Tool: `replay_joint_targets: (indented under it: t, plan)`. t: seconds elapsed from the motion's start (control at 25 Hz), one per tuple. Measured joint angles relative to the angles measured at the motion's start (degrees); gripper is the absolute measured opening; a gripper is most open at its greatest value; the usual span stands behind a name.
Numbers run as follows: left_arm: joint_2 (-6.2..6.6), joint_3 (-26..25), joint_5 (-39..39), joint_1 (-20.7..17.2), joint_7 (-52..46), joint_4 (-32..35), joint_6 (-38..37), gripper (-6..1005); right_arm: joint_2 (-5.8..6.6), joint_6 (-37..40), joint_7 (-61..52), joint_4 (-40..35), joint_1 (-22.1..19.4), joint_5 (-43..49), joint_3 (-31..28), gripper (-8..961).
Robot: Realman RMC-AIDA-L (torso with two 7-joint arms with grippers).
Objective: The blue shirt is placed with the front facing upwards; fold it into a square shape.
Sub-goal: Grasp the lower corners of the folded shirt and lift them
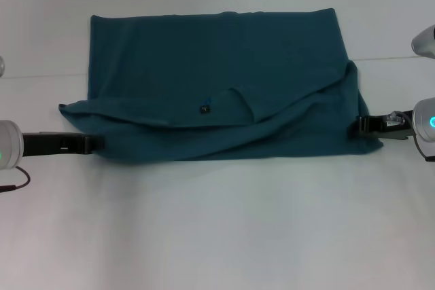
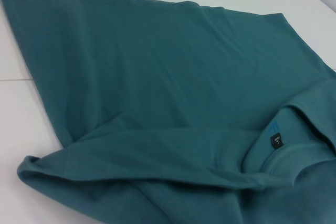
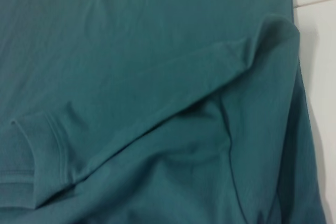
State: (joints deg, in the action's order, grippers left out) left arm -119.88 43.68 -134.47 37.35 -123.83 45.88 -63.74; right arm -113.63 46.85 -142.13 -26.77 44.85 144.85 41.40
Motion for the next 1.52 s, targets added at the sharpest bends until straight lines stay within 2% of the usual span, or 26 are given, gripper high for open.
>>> replay_joint_targets:
  t: [0.12, 0.36, 0.56, 0.72, 0.96, 1.2, 1.52]
  plan:
    - [0.00, 0.0, 0.0, 0.0, 0.0, 0.0, 0.0, 2, 0.09, 1.5, 0.5, -1.0, -0.3, -0.1, 0.0, 190]
    - [0.08, 0.0, 0.0, 0.2, 0.0, 0.0, -0.1, 2, 0.22, 5.6, 0.8, -5.6, -2.4, -0.7, -0.6, 56]
    - [0.34, -0.5, 0.0, 0.4, -0.5, 1.0, -1.0, 2, 0.64, 9.1, 0.8, -9.7, -4.6, -4.4, -0.8, 56]
    - [0.87, -0.7, 0.0, 1.5, -1.0, 1.6, -2.4, 2, 1.24, 11.9, 0.3, -12.0, -4.8, -6.3, -0.8, 56]
    - [3.27, -1.2, -0.1, 4.6, -3.5, 1.7, -3.7, 2, 2.20, 14.8, -2.9, -16.5, -2.7, -6.3, -0.7, 55]
    - [5.80, -2.1, -0.5, 9.6, -4.0, -0.4, -3.7, 2, 4.70, 15.3, -4.4, -16.6, 1.0, -6.3, -0.8, 55]
    - [7.02, -2.4, -1.5, 12.4, -4.3, -3.1, -2.3, 2, 5.88, 14.2, -5.2, -16.1, 2.7, -5.6, -0.6, 56]
